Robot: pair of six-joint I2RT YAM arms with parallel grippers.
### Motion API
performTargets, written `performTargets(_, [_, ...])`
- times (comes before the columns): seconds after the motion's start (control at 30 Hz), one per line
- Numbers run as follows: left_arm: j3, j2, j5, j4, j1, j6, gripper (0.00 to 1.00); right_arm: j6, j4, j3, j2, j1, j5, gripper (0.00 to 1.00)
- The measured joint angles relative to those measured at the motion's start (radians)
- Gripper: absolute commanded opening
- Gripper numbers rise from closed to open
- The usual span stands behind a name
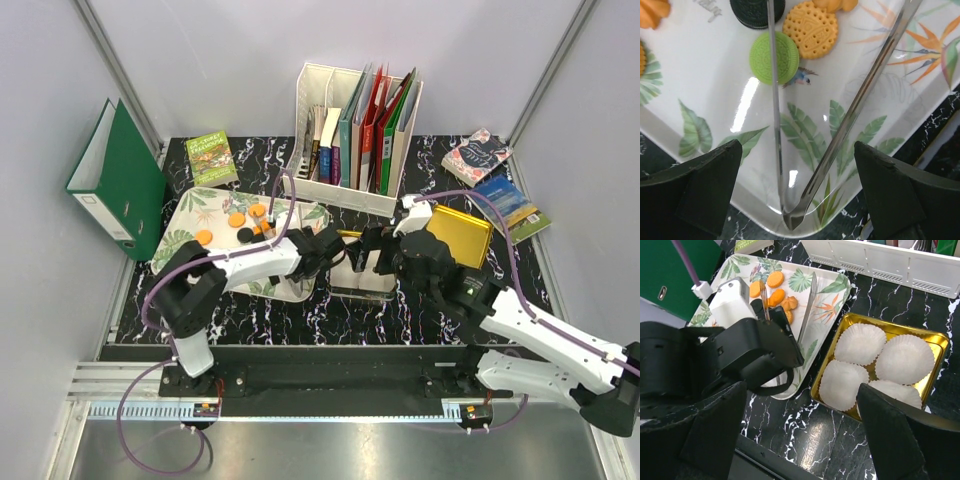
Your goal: Pack the cookies
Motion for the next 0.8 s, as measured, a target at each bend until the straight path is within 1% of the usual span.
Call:
performTargets(0.13, [0.011, 0.062, 0.033, 0.034, 0.029, -0.008, 0.99, -0.014, -0.003, -0.017, -0.007, 0.001, -0.006, 1.00])
performTargets(0.3, [0.011, 0.098, 0.072, 0.088, 0.078, 0.014, 0.99, -0.025, -0.005, -0.031, -0.004, 0.001, -0.008, 1.00])
performTargets(0.4, [0.015, 0.112, 0.086, 0.124, 0.102, 0.045, 0.99, -0.032, -0.008, -0.032, 0.005, 0.001, -0.006, 1.00])
performTargets(0.57, [0.012, 0.114, 0.090, 0.169, 0.111, 0.101, 0.96, -0.040, -0.009, -0.032, 0.033, 0.001, -0.006, 1.00])
performTargets(0.63, [0.001, 0.113, 0.089, 0.195, 0.112, 0.126, 0.94, -0.042, -0.009, -0.032, 0.043, 0.001, -0.005, 1.00])
performTargets(0.8, [-0.048, 0.083, 0.085, 0.254, 0.111, 0.167, 0.82, -0.048, -0.009, -0.032, 0.065, 0.001, -0.005, 1.00])
